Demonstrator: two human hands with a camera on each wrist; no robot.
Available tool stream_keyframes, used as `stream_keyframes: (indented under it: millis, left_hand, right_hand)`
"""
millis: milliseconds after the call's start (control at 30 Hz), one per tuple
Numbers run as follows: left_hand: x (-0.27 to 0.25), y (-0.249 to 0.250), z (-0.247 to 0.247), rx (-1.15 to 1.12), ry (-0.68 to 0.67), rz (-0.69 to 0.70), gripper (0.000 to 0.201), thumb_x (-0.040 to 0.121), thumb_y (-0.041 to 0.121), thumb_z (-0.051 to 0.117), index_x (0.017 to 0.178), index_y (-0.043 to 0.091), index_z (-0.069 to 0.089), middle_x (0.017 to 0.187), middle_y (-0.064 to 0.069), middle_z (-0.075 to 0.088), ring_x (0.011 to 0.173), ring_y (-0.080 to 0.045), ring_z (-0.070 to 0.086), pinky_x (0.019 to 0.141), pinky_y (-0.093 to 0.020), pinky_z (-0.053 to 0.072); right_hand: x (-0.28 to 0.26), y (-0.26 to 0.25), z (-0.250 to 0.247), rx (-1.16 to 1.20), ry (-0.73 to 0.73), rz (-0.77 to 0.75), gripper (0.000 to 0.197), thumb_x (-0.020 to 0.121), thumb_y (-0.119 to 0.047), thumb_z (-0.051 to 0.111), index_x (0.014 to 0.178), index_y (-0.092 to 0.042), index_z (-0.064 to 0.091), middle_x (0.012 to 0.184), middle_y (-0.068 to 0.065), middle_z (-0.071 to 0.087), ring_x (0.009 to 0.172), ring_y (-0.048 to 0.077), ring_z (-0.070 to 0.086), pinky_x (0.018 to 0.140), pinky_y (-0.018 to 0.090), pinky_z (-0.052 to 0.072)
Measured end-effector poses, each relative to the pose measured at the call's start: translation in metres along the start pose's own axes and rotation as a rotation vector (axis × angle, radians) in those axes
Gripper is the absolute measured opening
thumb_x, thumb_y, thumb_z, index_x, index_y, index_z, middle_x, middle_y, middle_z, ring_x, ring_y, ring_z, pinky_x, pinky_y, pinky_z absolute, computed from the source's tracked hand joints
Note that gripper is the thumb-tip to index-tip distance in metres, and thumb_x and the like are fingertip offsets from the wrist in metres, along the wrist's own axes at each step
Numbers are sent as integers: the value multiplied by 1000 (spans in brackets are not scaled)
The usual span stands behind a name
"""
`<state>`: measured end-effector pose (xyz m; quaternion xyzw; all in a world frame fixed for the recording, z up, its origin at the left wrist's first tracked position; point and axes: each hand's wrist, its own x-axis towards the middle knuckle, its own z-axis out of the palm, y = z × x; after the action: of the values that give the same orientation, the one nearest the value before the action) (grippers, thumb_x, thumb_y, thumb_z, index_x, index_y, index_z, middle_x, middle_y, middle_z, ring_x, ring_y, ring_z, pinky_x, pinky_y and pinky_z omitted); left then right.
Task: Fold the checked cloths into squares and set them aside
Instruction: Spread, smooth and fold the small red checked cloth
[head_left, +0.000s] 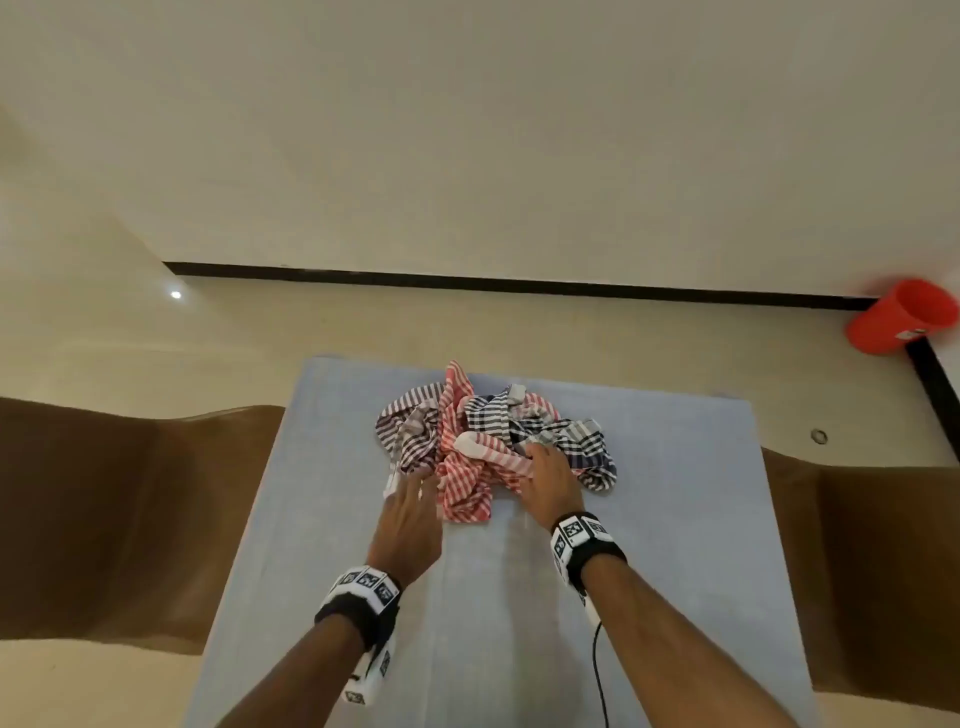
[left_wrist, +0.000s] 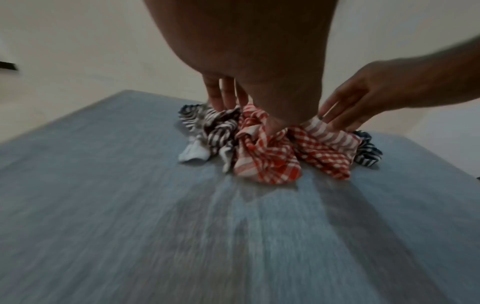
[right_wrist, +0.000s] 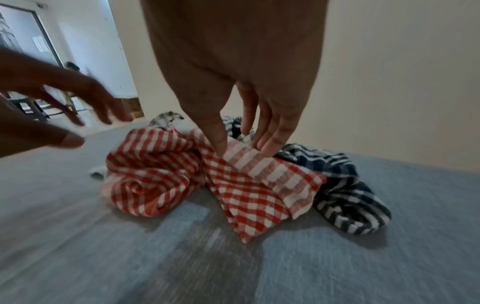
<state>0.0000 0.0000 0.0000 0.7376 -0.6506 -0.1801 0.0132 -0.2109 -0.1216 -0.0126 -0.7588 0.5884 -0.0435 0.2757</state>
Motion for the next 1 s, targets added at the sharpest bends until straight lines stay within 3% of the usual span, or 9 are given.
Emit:
stream_keyframes:
  millis: [67, 167, 267, 400, 500, 600, 733, 867, 1000]
  left_hand:
    - [27, 12, -1, -70, 88, 111, 54, 82, 11, 64, 135, 2, 55, 138, -20, 56, 127, -36, 55, 107, -46, 50]
    - [63, 33, -4, -29, 151, 256, 46, 88, 14, 60, 133, 4, 55, 134, -17, 58, 124, -31, 55, 107, -43, 49]
    - [82, 40, -2, 103, 65, 403, 48, 86, 21, 70, 131, 11, 57, 129, -10, 60, 120, -28, 57, 102, -41, 50]
    - [81, 42, -11, 136, -5, 523, 31, 72, 19, 83, 98, 21, 67, 83, -1, 71, 79, -24, 68, 75, -37, 52]
    - [67, 40, -38, -77, 49, 472, 32, 82, 18, 78, 114, 18, 69, 94, -6, 76, 82, -28, 73, 73, -37, 55]
    - [48, 43, -75, -254, 89, 559, 35, 92, 15, 69, 127, 14, 66, 116, -10, 75, 99, -28, 73, 81, -38, 59]
    - [21, 55, -116, -518, 73, 599, 37, 101, 17, 51, 136, 16, 63, 133, -1, 68, 121, -18, 65, 103, -35, 51]
    - [0, 74, -156, -768, 152, 556, 28, 99, 3, 51, 121, 6, 68, 111, 2, 70, 99, -12, 65, 84, -27, 51]
    - [-7, 69, -176, -988, 323, 255, 29, 107, 1, 45, 113, 15, 70, 101, -3, 73, 90, -21, 70, 75, -35, 57]
  right_hand:
    - [12, -3, 8, -41, 25, 46, 35, 90, -5, 63, 125, -5, 64, 122, 18, 65, 117, 37, 59, 94, 45, 53]
    - [12, -12, 16, -128, -36, 70, 14, 91, -9, 63, 92, -9, 76, 93, 14, 75, 91, 34, 72, 76, 40, 57]
    - [-9, -27, 11, -131, 42, 4, 28, 91, -27, 55, 71, -20, 72, 73, 3, 73, 73, 25, 69, 77, 41, 50]
    - [-40, -35, -11, -5, 132, -144, 29, 98, -38, 48, 95, -27, 74, 84, -6, 73, 80, 16, 67, 84, 41, 47]
    - [-51, -18, -35, 101, 278, -144, 35, 98, -33, 48, 111, -18, 77, 100, 0, 79, 89, 18, 73, 83, 42, 55]
    - [-54, -6, -58, 198, 346, -174, 27, 98, -19, 62, 121, -14, 74, 114, 2, 77, 103, 16, 71, 90, 42, 56]
    - [-63, -21, -76, 207, 277, -338, 34, 91, -34, 68, 121, -17, 72, 114, 0, 75, 104, 17, 70, 89, 36, 55]
    - [-67, -31, -90, 395, 341, -279, 18, 95, -13, 66, 109, -14, 77, 104, 0, 78, 94, 13, 72, 86, 30, 56]
    - [-93, -41, -128, 557, 454, -118, 16, 104, -14, 56, 106, -13, 72, 95, -3, 77, 84, 2, 71, 76, 21, 57]
